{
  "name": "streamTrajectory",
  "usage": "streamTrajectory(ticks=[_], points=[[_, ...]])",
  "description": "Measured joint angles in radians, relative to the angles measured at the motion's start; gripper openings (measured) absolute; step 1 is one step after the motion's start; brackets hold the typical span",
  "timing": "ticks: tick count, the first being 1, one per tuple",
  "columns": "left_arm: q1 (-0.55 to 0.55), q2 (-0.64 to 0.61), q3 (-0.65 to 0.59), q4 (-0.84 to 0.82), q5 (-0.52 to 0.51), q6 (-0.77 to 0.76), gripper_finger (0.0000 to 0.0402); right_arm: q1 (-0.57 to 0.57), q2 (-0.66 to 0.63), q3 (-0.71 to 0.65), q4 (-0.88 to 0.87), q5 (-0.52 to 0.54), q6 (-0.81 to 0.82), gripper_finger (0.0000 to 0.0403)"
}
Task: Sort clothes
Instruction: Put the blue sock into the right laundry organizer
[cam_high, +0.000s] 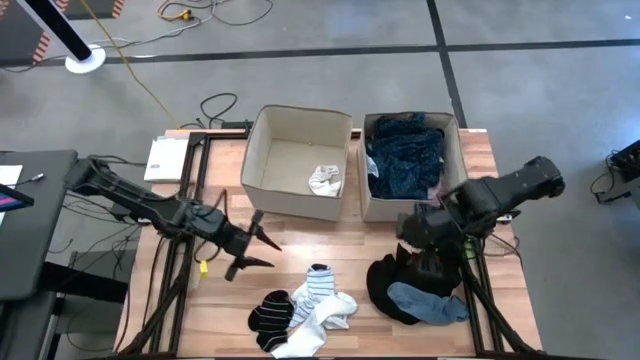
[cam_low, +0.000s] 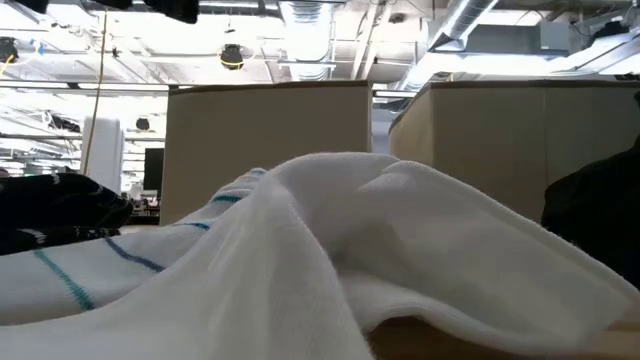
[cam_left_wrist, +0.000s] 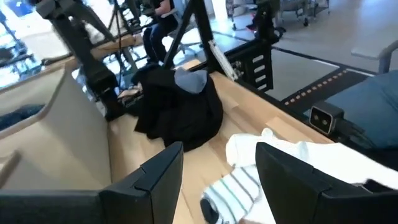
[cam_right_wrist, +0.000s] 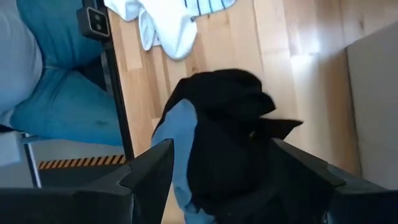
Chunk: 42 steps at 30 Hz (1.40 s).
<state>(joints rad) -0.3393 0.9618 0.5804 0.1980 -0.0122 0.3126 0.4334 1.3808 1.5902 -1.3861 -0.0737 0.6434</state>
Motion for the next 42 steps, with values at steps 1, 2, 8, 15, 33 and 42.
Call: streamTrajectory(ticks=[1, 2, 8, 15, 33, 42], points=[[0.000, 0.029, 0.000, 0.039, 0.006, 0.009, 0.0195, 0.024, 0.000, 0.000, 0.000, 0.016, 0.027, 0.0276], [0.000, 0.055, 0.000, 0.079, 0.006, 0.018, 0.0195, 0.046, 0.001, 0.000, -0.001, 0.030, 0.052, 0.0276], [0.000, 0.213, 0.000, 0.338, 0.007, 0.042, 0.0195, 0.171, 0.001, 0.000, -0.018, 0.106, 0.208, 0.0276], [0.011, 0.386, 0.055, 0.464, 0.010, 0.042, 0.0195, 0.313, 0.001, 0.000, -0.060, 0.207, 0.399, 0.0276], [0.071, 0.767, 0.399, 0.434, 0.140, 0.030, 0.0195, 0.520, 0.185, -0.002, -0.058, 0.263, 0.670, 0.0276], [0.075, 0.943, 0.605, 0.371, 0.167, 0.032, 0.0195, 0.578, 0.210, -0.002, -0.061, 0.262, 0.774, 0.0276]])
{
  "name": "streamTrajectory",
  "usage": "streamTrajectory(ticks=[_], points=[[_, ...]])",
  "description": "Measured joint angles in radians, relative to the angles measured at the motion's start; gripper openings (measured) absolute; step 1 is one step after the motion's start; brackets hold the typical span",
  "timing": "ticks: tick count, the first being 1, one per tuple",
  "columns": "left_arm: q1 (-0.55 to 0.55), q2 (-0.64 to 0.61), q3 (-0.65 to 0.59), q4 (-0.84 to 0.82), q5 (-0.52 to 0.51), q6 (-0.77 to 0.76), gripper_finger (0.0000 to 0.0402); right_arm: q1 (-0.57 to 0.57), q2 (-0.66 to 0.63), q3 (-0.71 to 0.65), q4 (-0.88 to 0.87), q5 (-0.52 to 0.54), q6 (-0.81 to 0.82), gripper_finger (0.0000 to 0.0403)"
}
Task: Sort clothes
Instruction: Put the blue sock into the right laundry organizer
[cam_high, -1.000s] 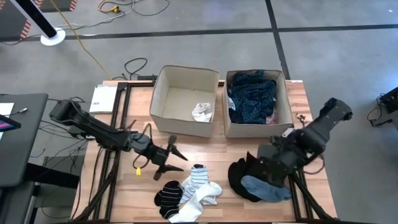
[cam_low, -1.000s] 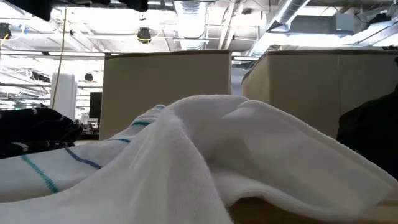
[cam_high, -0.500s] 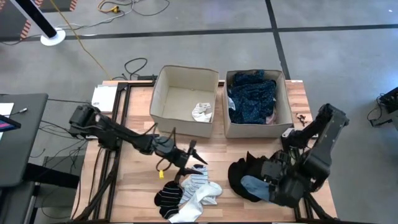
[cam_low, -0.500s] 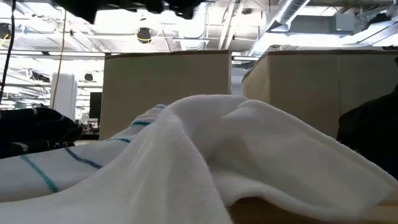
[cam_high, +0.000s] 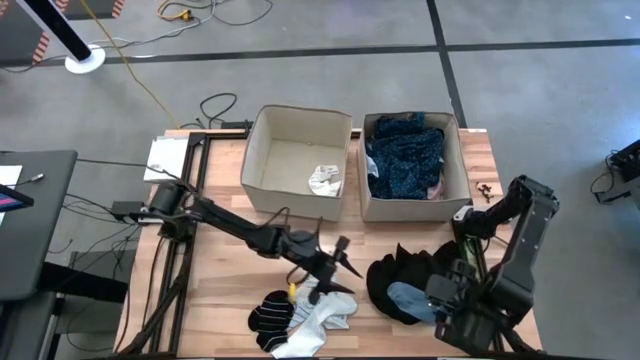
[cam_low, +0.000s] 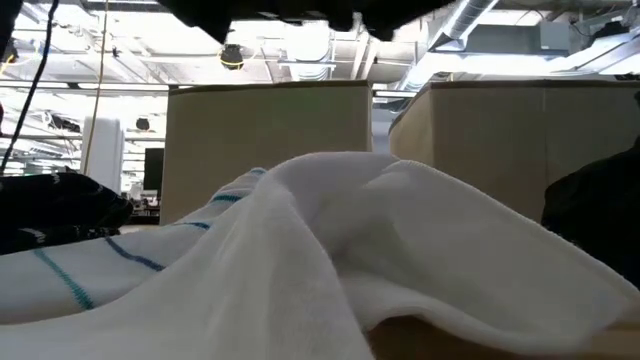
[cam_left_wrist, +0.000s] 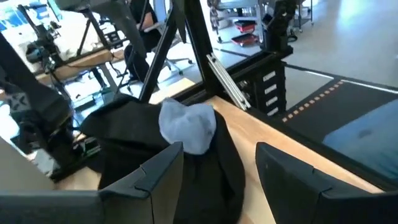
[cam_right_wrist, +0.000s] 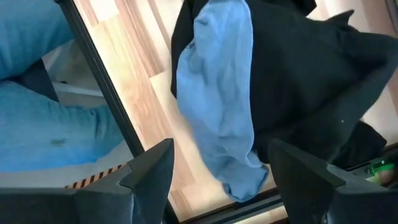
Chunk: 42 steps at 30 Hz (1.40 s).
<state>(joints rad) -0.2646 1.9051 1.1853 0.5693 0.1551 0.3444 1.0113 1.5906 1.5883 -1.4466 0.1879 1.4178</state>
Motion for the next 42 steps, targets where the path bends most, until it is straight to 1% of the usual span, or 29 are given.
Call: streamTrajectory(ticks=[5, 10, 15, 20, 27, 30, 32, 34, 40, 42], points=[[0.012, 0.087, 0.100, -0.063, 0.001, -0.024, 0.0195, 0.011, 0.002, -0.001, 0.001, 0.027, 0.023, 0.0276], [0.036, 0.165, 0.182, -0.095, 0.007, -0.090, 0.0195, 0.010, 0.002, -0.007, 0.000, 0.072, 0.018, 0.0276], [0.058, 0.224, 0.244, -0.092, 0.074, -0.172, 0.0195, 0.010, 0.002, -0.007, -0.001, 0.105, -0.002, 0.0276], [0.069, 0.282, 0.308, -0.094, 0.142, -0.215, 0.0195, 0.010, 0.002, -0.007, -0.005, 0.128, -0.004, 0.0276], [0.068, 0.342, 0.394, -0.111, 0.156, -0.236, 0.0195, 0.009, 0.002, -0.006, -0.013, 0.142, -0.004, 0.0276], [0.069, 0.341, 0.405, -0.108, 0.145, -0.241, 0.0195, 0.007, 0.002, -0.006, -0.013, 0.158, -0.003, 0.0276], [0.071, 0.339, 0.407, -0.105, 0.099, -0.240, 0.0193, 0.007, 0.002, -0.006, -0.013, 0.163, -0.003, 0.0276], [0.074, 0.340, 0.407, -0.105, 0.079, -0.239, 0.0189, 0.007, 0.002, -0.006, -0.013, 0.163, -0.003, 0.0276], [0.080, 0.340, 0.407, -0.140, 0.079, -0.249, 0.0176, 0.005, 0.002, -0.006, -0.012, 0.182, -0.001, 0.0276], [0.080, 0.340, 0.406, -0.150, 0.110, -0.248, 0.0174, -0.003, 0.002, -0.006, -0.009, 0.182, -0.001, 0.0276]])
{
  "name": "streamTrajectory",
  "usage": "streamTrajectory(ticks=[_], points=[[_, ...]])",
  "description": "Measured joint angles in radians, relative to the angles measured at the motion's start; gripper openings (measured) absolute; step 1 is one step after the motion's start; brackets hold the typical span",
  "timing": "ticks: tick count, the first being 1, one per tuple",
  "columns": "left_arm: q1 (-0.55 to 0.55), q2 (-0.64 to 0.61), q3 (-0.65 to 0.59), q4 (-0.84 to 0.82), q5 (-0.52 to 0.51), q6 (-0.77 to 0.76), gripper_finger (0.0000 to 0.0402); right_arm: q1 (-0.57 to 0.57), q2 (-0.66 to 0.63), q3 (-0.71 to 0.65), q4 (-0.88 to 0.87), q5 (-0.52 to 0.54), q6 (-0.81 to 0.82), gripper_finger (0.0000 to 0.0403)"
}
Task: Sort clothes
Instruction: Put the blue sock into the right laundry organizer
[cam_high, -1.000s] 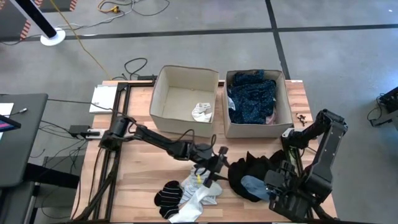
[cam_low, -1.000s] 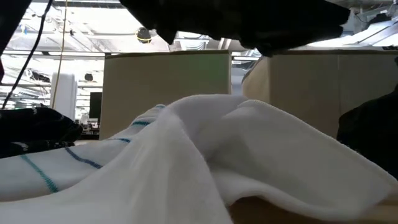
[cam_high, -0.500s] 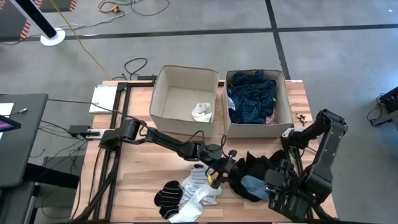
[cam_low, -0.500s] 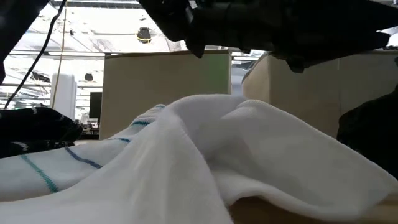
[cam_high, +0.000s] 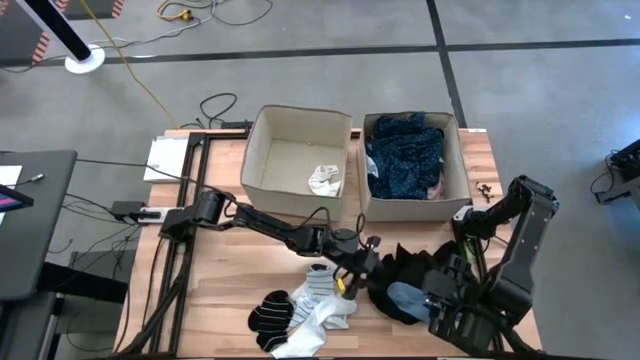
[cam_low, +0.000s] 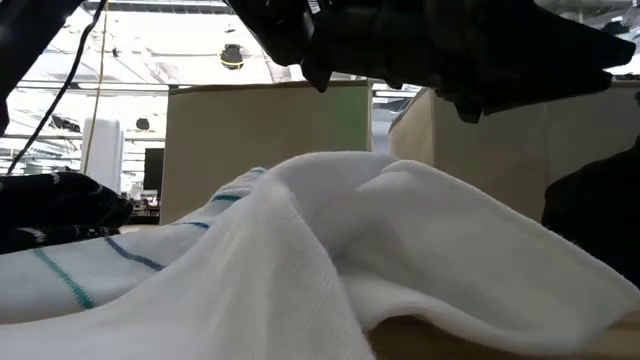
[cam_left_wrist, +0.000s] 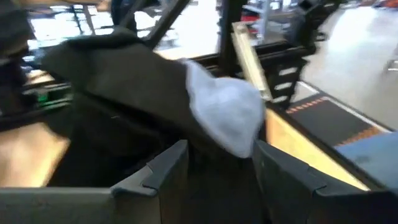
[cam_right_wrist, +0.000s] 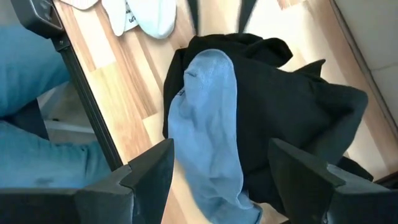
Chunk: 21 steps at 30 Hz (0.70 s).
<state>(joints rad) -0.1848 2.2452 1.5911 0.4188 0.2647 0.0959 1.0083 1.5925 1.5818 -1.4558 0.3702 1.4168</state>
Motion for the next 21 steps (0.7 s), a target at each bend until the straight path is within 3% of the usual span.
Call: streamTrajectory(ticks=[7, 21], points=[[-0.001, 0.000, -0.001, -0.095, 0.041, 0.029, 0.0173, -0.038, 0.015, 0.001, 0.016, -0.006, -0.013, 0.0276], [-0.001, 0.000, -0.001, -0.126, 0.045, 0.039, 0.0173, -0.160, 0.224, 0.001, -0.055, -0.139, -0.206, 0.0274]])
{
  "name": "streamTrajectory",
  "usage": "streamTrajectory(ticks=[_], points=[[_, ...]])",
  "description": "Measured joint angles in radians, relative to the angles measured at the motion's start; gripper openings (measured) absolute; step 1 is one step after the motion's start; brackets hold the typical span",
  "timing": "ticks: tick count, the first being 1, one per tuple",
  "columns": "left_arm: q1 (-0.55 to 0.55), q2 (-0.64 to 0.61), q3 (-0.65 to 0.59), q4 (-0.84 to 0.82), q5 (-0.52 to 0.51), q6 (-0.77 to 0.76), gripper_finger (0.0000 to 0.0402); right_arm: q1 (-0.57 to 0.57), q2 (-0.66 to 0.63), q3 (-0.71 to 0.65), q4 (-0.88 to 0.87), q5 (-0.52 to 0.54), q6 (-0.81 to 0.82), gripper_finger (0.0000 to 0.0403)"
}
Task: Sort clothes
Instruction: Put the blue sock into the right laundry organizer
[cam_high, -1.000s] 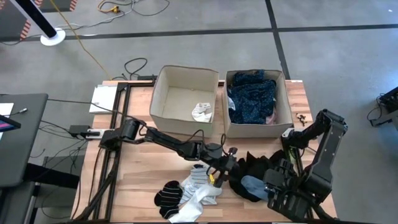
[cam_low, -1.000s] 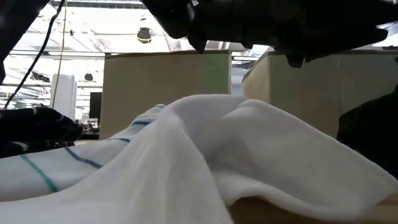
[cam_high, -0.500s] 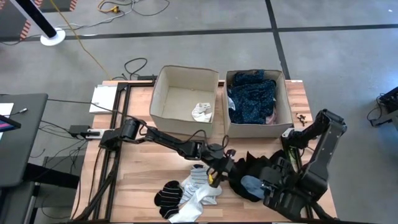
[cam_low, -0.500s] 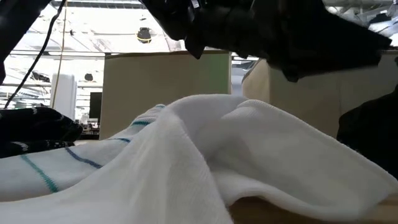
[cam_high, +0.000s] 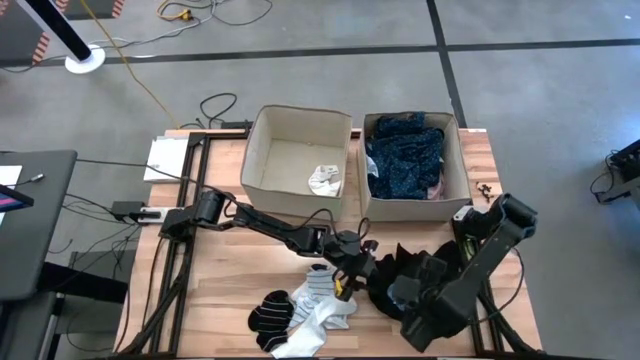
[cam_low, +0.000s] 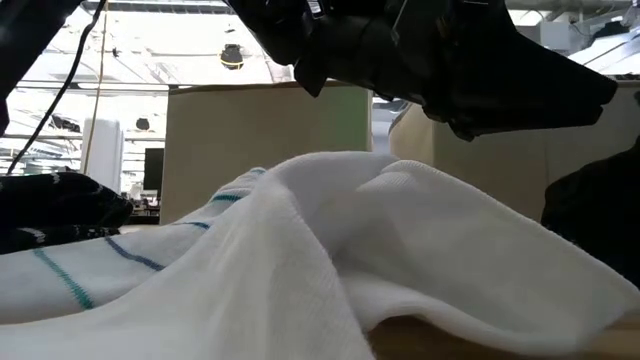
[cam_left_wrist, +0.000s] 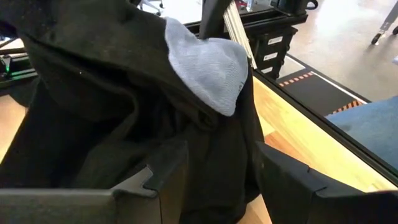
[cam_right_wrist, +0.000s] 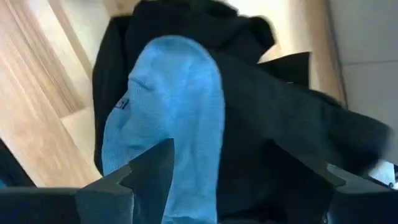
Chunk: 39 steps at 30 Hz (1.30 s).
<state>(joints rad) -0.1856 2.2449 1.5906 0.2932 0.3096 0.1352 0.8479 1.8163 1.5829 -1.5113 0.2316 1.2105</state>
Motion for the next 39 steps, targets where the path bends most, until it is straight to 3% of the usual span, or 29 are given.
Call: streamTrajectory(ticks=[5, 13, 21, 26, 34, 39], points=[[0.000, 0.000, 0.000, -0.019, 0.009, -0.001, 0.0173, -0.022, 0.051, 0.000, 0.005, -0.019, -0.087, 0.0230], [0.000, -0.002, 0.000, -0.034, 0.052, -0.010, 0.0173, -0.039, 0.063, 0.007, 0.034, 0.002, -0.170, 0.0021], [0.000, -0.002, 0.000, -0.011, 0.097, -0.009, 0.0176, -0.036, 0.035, 0.138, 0.035, 0.175, -0.180, 0.0019], [0.000, -0.033, -0.001, -0.021, 0.108, 0.005, 0.0179, -0.037, 0.034, 0.169, 0.039, 0.187, -0.206, 0.0010], [0.000, -0.089, -0.001, -0.138, 0.105, 0.068, 0.0179, -0.037, 0.034, 0.165, 0.101, 0.197, -0.248, 0.0076], [0.000, -0.126, -0.001, -0.254, 0.096, 0.119, 0.0179, -0.040, 0.034, 0.165, 0.105, 0.219, -0.251, 0.0093]])
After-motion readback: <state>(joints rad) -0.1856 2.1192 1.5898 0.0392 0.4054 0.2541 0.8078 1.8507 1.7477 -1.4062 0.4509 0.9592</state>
